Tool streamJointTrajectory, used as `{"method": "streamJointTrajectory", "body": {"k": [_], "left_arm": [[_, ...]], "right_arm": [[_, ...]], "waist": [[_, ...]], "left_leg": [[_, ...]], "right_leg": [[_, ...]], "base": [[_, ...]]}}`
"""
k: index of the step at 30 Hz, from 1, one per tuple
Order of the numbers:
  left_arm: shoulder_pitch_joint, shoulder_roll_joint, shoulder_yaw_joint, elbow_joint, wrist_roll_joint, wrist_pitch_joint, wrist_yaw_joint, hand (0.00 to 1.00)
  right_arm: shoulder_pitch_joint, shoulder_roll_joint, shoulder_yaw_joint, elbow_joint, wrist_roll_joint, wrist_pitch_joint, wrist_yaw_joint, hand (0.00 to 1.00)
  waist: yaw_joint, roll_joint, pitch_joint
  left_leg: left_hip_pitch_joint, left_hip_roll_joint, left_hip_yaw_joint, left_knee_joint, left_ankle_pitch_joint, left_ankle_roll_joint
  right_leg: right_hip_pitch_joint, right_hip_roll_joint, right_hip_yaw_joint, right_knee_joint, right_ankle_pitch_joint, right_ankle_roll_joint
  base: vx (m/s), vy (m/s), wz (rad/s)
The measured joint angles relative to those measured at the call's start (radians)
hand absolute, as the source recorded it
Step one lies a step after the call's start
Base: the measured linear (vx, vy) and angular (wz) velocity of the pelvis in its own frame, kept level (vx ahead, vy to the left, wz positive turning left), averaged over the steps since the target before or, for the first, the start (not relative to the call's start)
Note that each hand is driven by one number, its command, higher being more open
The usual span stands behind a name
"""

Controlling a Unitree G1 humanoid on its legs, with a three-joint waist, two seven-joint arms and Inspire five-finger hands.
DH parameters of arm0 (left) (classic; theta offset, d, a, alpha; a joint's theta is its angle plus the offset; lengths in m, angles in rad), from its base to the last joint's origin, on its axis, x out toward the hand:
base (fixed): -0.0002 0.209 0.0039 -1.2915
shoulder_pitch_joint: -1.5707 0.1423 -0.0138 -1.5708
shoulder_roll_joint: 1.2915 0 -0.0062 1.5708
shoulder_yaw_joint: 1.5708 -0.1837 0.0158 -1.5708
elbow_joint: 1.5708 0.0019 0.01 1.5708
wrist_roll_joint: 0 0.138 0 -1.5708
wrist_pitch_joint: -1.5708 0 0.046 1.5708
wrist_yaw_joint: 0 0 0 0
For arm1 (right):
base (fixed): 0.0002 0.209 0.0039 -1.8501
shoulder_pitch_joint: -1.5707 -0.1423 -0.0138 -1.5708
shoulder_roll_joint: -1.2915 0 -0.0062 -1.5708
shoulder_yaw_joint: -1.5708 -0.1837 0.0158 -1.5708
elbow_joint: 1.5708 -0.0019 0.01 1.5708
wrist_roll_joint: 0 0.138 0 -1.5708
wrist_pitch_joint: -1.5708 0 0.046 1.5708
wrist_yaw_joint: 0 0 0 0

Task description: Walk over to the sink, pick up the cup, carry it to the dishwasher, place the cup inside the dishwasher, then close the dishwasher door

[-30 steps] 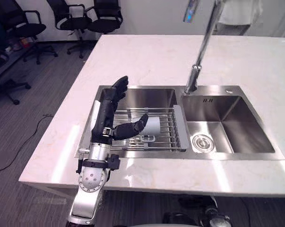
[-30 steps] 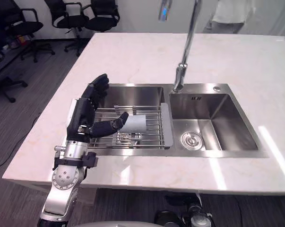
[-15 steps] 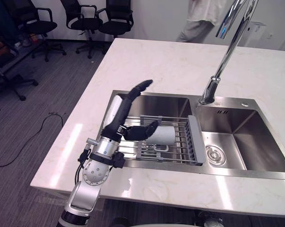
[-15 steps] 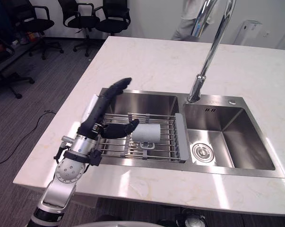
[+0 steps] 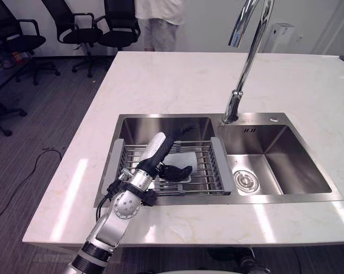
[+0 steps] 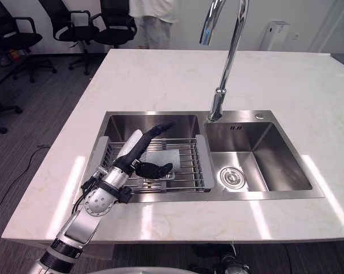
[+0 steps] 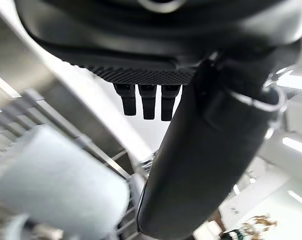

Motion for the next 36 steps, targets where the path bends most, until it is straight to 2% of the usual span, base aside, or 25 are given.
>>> {"method": "streamJointTrajectory", "body": {"k": [9, 20, 36], "left_arm": [[0.000, 0.022, 0.000, 0.062, 0.087, 0.017, -0.007, 0.90], [0.000, 0.012, 0.001, 0.081, 0.165, 0.027, 0.013, 0.90], [-0.079, -0.021, -0.044, 0.182, 0.263, 0.064, 0.016, 0.90]], "right_arm": [[-0.009, -0.002, 0.018, 0.006, -0.001, 0.000, 0.003, 0.90], [-0.011, -0.002, 0.017, 0.006, -0.001, 0.000, -0.003, 0.90], [-0.012, -0.001, 0.017, 0.013, -0.001, 0.000, -0.005, 0.90]], "waist": [[-0.005, -0.002, 0.001], [-0.023, -0.004, 0.001], [-0.045, -0.009, -0.001]], "left_leg": [[0.000, -0.018, -0.002, -0.021, 0.015, 0.009], [0.002, -0.026, -0.028, -0.034, 0.016, 0.010], [0.002, -0.026, -0.023, -0.038, 0.016, 0.010]], "right_leg": [[0.011, -0.015, 0.003, -0.056, 0.035, 0.011], [0.032, -0.018, -0.015, -0.093, 0.047, 0.012], [0.033, -0.019, -0.010, -0.103, 0.053, 0.011]], "base": [[-0.03, 0.019, -0.02], [0.00, -0.001, 0.04], [-0.01, -0.003, -0.01]]}}
